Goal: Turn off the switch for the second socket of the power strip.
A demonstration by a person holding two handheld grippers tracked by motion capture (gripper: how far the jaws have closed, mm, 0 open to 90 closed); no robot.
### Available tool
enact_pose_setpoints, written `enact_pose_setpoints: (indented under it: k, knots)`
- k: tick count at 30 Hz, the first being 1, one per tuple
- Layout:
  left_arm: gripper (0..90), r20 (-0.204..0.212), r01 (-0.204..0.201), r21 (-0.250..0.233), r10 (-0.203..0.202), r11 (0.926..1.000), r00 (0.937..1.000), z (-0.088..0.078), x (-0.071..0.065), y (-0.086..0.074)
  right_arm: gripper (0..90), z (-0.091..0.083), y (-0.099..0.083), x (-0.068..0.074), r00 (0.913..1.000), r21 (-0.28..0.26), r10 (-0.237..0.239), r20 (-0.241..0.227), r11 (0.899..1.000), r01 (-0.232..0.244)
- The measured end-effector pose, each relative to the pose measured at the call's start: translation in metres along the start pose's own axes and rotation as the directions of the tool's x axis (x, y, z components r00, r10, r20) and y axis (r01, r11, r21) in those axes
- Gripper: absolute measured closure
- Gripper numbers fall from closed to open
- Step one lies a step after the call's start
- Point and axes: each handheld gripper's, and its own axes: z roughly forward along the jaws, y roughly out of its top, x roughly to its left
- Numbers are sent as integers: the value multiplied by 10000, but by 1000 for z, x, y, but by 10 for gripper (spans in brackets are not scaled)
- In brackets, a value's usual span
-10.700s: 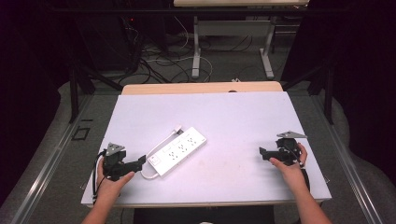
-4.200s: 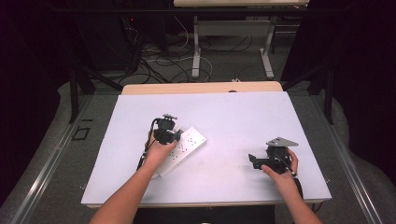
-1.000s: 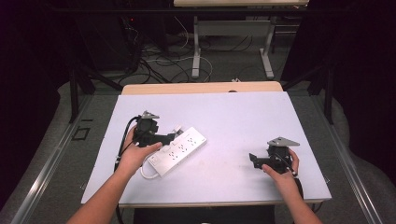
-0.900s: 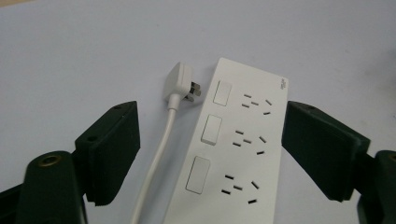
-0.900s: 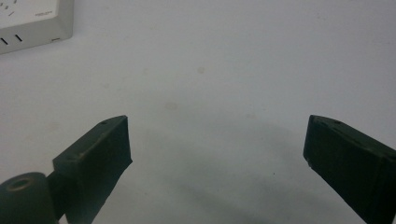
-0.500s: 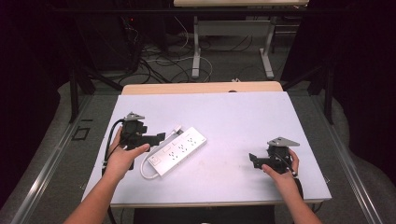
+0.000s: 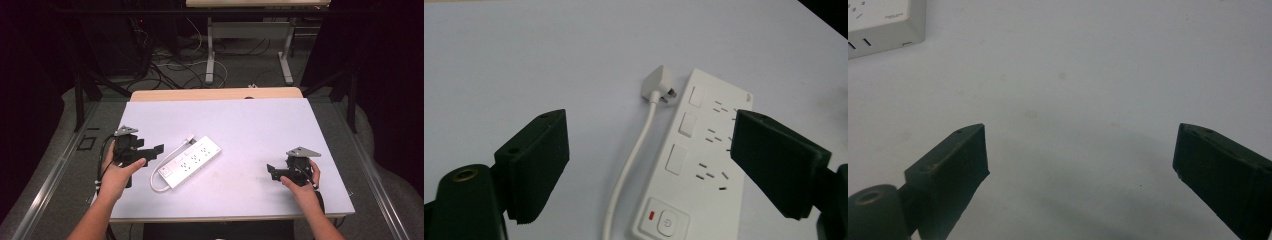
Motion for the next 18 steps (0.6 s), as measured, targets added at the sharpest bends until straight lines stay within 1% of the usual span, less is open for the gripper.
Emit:
enact_pose_setpoints:
  k: [3,5,6,9,13,14,17,18]
  knots:
    - [126,-141,84,-129,-86,9999,9999,-2,7,-6,69,0,0,0,10000,-4,2,5,10000,-2]
    - [107,-169,141,-126,-143,9998,9998,-3,11,-10,69,0,0,0,10000,-5,10,5,10000,-10]
    - [104,-212,158,-211,-162,9997,9996,-4,14,-12,69,0,0,0,10000,-2,19,11,10000,-19]
    - [92,-249,372,-310,-380,9988,9990,-5,20,-18,69,0,0,0,10000,18,19,41,10000,-19]
    - [67,-371,502,-312,-513,9983,9980,-7,29,-26,69,0,0,1,10000,20,40,24,10000,-40]
    - [59,-362,597,-314,-608,9977,9975,-7,29,-28,69,0,0,1,10000,22,34,23,10000,-34]
    - [46,-463,638,-405,-657,9971,9968,-8,35,-34,69,0,0,1,10000,47,59,22,10000,-59]
    - [41,-475,635,-341,-651,9974,9967,-9,37,-36,69,0,0,1,10000,42,66,7,10000,-66]
